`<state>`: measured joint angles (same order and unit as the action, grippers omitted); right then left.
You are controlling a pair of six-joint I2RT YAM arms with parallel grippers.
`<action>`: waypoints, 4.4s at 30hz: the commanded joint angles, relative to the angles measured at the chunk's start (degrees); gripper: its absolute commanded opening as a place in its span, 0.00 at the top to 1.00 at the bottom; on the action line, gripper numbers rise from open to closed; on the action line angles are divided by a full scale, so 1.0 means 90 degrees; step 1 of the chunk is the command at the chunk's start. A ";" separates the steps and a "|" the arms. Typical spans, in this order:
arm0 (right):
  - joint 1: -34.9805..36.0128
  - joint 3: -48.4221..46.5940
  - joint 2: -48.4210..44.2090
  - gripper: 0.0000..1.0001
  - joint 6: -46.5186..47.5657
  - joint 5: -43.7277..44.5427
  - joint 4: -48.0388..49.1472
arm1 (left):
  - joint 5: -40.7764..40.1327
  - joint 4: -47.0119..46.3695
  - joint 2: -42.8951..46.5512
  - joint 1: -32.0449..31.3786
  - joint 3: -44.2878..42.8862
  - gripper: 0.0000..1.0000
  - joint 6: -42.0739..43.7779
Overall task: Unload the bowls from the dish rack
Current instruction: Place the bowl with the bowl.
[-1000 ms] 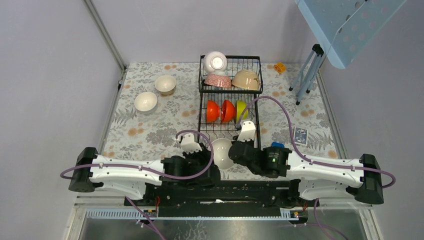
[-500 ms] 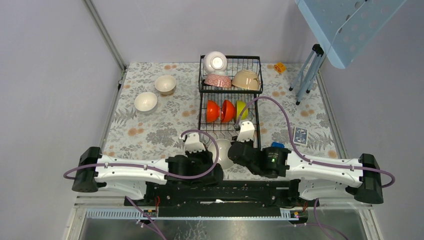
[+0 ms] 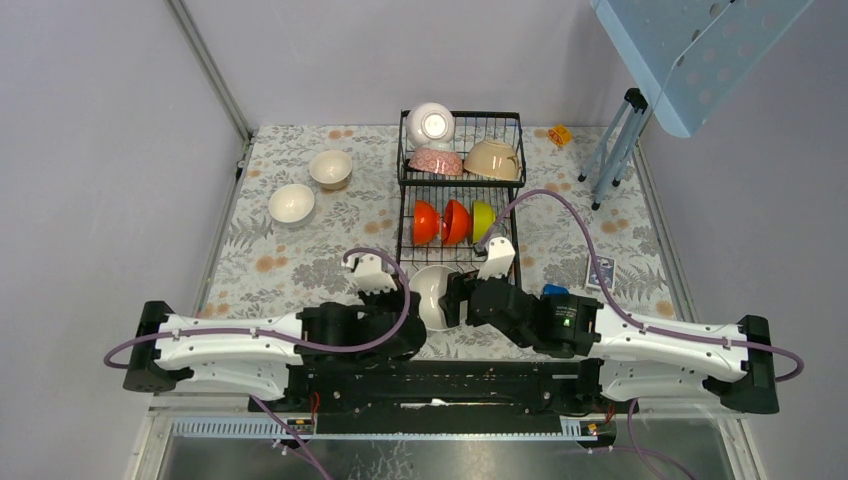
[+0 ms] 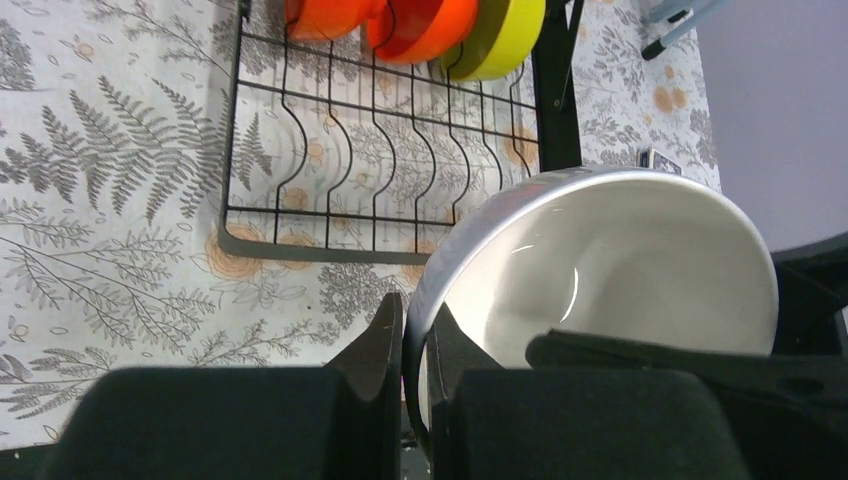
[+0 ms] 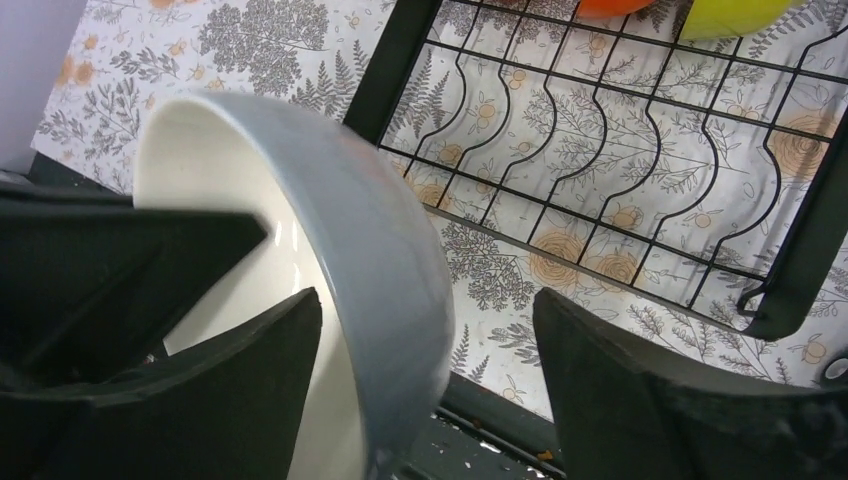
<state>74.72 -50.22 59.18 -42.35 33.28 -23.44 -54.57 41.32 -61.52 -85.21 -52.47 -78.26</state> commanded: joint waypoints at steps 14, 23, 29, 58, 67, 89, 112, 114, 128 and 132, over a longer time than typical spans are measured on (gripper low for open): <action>0.0009 -0.0450 -0.2078 0.00 0.1871 -0.1679 -0.0011 | 0.0214 -0.0485 0.1061 0.2419 -0.0330 1.00 0.1893; 0.0009 0.0764 -0.3011 0.00 0.2199 -0.1576 0.0690 | 0.1886 -0.0978 0.0609 0.5649 -0.1034 1.00 0.3183; 0.0008 0.1741 -0.3122 0.00 0.2059 -0.1783 0.1588 | 0.3748 -0.1636 -0.0477 0.8236 -0.1303 1.00 0.3082; 0.0007 0.3155 -0.3524 0.00 0.1416 -0.1802 0.2187 | 0.4825 -0.1184 -0.3996 1.0766 -0.3217 1.00 0.3479; 0.0009 0.3091 -0.3518 0.00 0.1398 -0.1776 0.2083 | 0.4810 -0.1255 -0.4226 1.0782 -0.3055 1.00 0.3533; 0.0009 0.3096 -0.3473 0.00 0.1361 -0.1736 0.2059 | 0.4554 -0.1276 -0.4499 1.0806 -0.2834 1.00 0.3641; 0.0009 0.3080 -0.3502 0.00 0.1341 -0.1681 0.1972 | 0.4631 -0.1275 -0.4624 1.0811 -0.2744 0.74 0.3715; 0.0009 0.3080 -0.3493 0.00 0.1345 -0.1686 0.1986 | 0.4665 -0.1272 -0.4638 1.0808 -0.2751 0.73 0.3715; 0.0009 0.2958 -0.3400 0.00 0.1407 -0.1705 0.1957 | 0.4736 -0.1003 -0.4190 1.0806 -0.2995 0.45 0.3783; 0.0009 0.2939 -0.3500 0.00 0.1413 -0.1698 0.1905 | 0.4667 -0.0885 -0.3986 1.0808 -0.2977 0.45 0.3774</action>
<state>74.72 -20.84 28.49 -29.85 16.05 -6.46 -12.01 33.08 -102.26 11.73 -77.23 -44.75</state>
